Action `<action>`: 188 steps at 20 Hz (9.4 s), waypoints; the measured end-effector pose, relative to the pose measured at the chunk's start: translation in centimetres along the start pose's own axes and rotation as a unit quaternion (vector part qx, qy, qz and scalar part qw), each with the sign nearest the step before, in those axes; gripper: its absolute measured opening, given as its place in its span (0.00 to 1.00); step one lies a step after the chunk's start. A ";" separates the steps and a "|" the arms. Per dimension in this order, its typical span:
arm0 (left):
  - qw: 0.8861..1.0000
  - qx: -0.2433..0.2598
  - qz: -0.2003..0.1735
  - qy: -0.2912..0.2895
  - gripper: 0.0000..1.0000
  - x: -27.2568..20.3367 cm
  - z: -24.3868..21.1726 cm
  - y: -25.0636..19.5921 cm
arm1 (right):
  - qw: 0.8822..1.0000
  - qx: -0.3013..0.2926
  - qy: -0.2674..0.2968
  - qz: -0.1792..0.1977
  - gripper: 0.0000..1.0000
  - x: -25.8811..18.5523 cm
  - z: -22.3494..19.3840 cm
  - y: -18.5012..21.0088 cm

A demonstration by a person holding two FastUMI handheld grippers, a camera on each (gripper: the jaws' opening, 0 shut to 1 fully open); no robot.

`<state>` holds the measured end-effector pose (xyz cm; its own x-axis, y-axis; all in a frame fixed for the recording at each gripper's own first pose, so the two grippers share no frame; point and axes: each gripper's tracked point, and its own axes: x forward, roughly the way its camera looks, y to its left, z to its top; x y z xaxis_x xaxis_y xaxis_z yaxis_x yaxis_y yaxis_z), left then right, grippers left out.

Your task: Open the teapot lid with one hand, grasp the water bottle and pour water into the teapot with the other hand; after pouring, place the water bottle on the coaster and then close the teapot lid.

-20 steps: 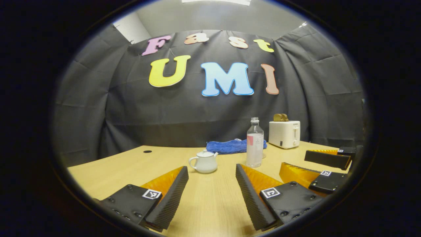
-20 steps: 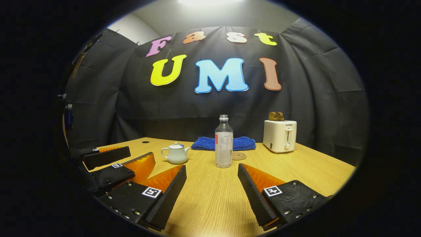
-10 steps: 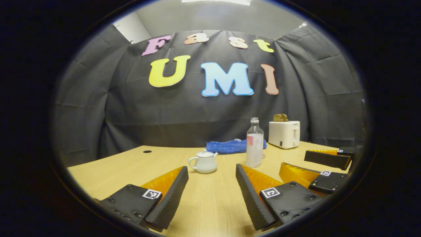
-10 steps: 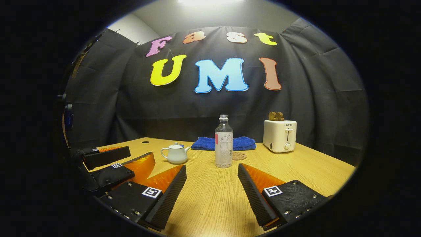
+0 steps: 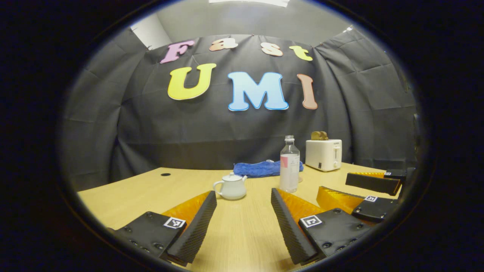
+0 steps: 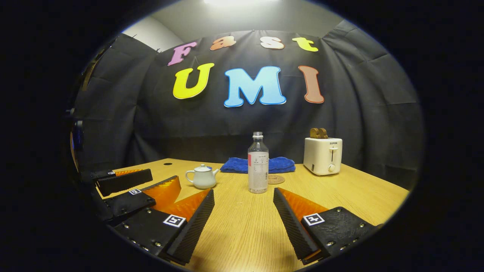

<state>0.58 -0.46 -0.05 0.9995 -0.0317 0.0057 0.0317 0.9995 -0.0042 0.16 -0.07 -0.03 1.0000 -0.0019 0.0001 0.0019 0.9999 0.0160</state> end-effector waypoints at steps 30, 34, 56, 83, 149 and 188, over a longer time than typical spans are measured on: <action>0.995 -0.008 -0.092 0.025 0.94 21.2 0.8 3.2 | 0.997 0.017 0.035 -0.069 0.97 18.7 2.9 -4.2; 0.994 -0.004 -0.099 0.039 0.95 21.8 -0.7 3.2 | 0.997 0.012 0.043 -0.062 0.97 19.6 1.5 -3.7; 0.993 0.018 -0.100 0.055 0.35 22.9 -2.0 2.8 | 0.996 -0.011 0.067 -0.065 0.97 19.8 -0.6 -3.5; 0.997 -0.024 -0.069 0.024 0.14 22.6 0.5 5.0 | 0.996 0.000 0.070 -0.062 0.97 19.9 -0.7 -3.7; 0.997 -0.076 -0.013 0.007 0.14 18.4 -0.6 16.8 | 0.546 -0.837 -0.034 0.020 0.75 23.0 2.6 3.3; 0.996 -0.086 -0.012 0.011 0.14 18.7 -1.5 17.1 | 0.557 -0.829 -0.039 0.030 0.75 22.7 4.2 2.6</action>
<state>19.84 16.06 -1.55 0.9982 -0.0579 -0.0136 0.0546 0.9831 -0.1747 22.85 2.47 4.17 0.9953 0.0964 -0.0057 0.0297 -0.3619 -0.9317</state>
